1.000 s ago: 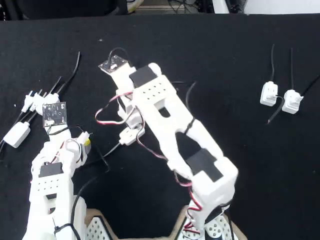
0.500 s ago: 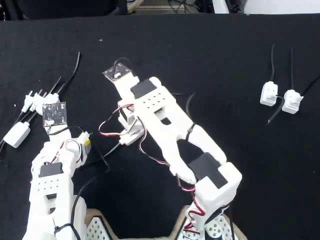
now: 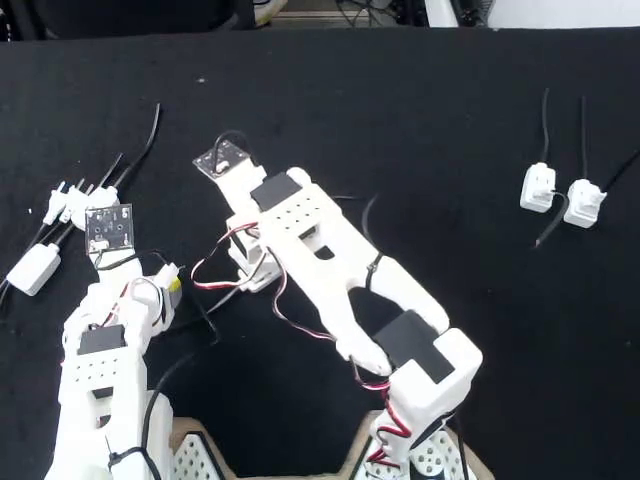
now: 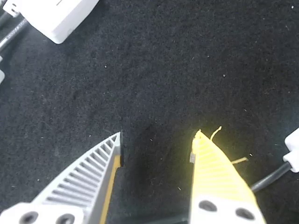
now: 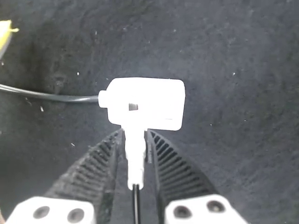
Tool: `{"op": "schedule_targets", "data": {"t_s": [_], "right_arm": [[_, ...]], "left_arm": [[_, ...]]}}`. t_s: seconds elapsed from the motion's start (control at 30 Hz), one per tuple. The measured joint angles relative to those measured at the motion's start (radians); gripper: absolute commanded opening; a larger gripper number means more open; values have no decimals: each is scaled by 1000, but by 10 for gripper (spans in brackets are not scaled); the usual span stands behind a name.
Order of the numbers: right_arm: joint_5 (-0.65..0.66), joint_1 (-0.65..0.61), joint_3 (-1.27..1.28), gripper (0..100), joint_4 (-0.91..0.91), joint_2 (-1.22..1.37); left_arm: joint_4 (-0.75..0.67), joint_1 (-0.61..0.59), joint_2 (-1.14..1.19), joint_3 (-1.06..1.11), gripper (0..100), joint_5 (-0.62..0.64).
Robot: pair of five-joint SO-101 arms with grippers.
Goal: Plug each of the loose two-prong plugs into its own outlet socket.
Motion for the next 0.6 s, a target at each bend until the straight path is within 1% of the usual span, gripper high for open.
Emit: {"op": "schedule_targets", "data": {"t_s": [0.17,0.6], "right_arm": [[0,-3,0,10,58,-21],[0,-23,0,10,60,-26]], "left_arm": [[0,0,0,0,242,0],[0,0,0,0,242,0]]}}
